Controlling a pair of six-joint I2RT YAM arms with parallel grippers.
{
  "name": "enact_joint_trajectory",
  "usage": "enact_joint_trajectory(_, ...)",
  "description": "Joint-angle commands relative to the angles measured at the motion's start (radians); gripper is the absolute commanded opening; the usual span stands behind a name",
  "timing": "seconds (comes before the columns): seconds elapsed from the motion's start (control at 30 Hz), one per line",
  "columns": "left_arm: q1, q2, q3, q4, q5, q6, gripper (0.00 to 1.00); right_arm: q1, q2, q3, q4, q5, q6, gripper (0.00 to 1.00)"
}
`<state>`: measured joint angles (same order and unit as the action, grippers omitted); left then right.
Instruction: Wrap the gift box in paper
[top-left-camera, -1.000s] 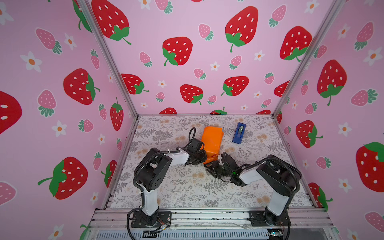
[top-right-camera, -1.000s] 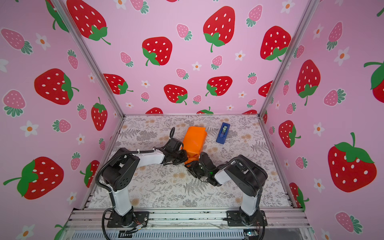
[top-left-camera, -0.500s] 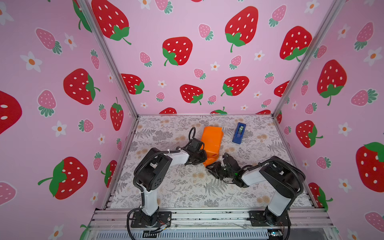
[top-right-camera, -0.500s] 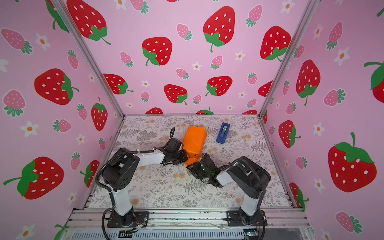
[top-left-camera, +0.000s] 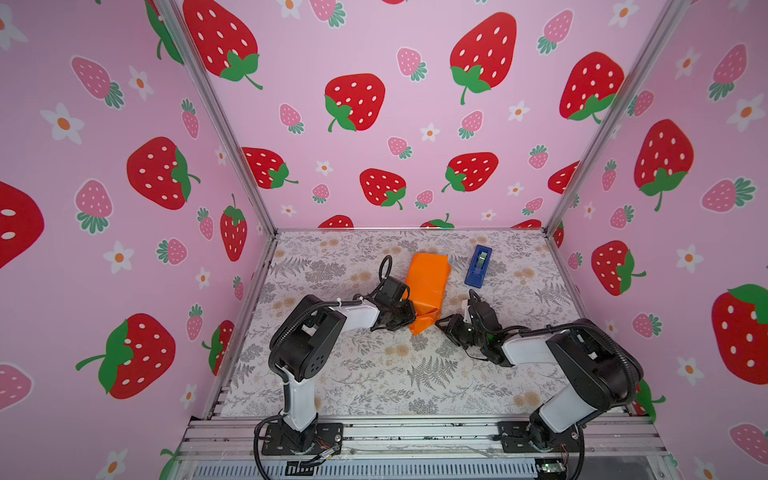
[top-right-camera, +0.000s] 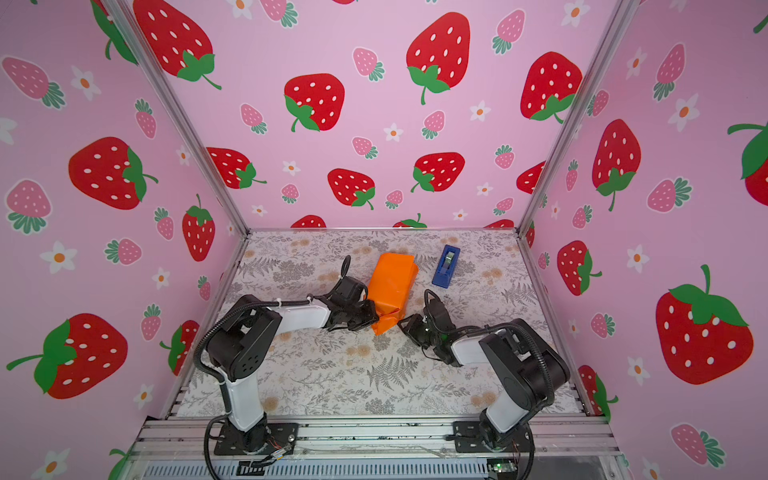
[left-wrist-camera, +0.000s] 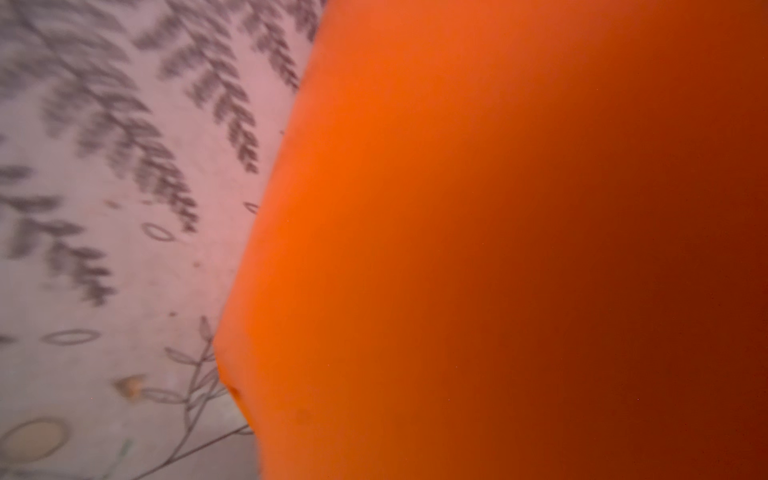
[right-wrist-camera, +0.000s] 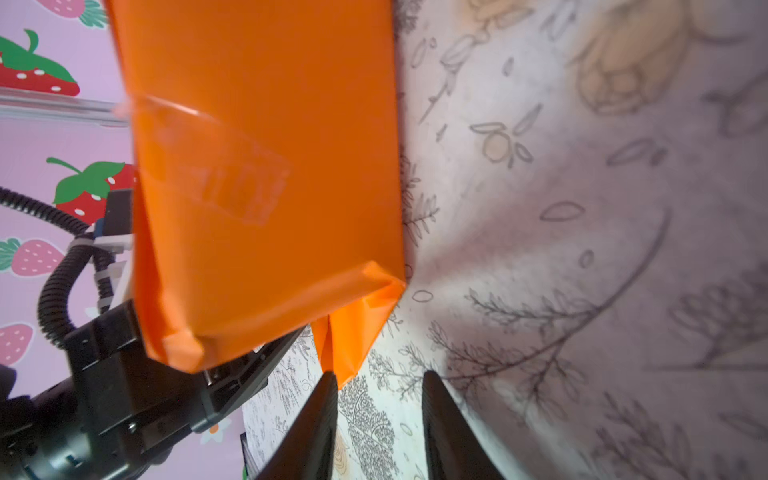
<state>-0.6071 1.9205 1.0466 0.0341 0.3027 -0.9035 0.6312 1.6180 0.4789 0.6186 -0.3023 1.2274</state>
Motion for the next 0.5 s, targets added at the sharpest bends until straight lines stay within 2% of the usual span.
enact_joint_trajectory(0.0, -0.014, 0.044, 0.01, -0.026, 0.044, -0.041, 0.02, -0.026, 0.021, 0.028, -0.018, -0.042, -0.102, 0.35)
enact_joint_trajectory(0.2, -0.024, 0.042, -0.001, 0.007, 0.065, -0.075, 0.02, -0.056, 0.004, 0.034, -0.038, -0.056, -0.154, 0.34)
enact_joint_trajectory(0.33, -0.031, 0.024, 0.0, 0.002, 0.06, -0.075, 0.02, -0.059, -0.013, 0.066, -0.097, -0.046, -0.217, 0.39)
enact_joint_trajectory(0.43, -0.032, 0.0, 0.001, -0.01, 0.059, -0.068, 0.05, -0.067, -0.007, 0.096, -0.131, -0.044, -0.237, 0.4)
enact_joint_trajectory(0.47, -0.034, -0.014, 0.001, -0.019, 0.054, -0.063, 0.09, -0.068, -0.006, 0.103, -0.142, -0.035, -0.241, 0.4)
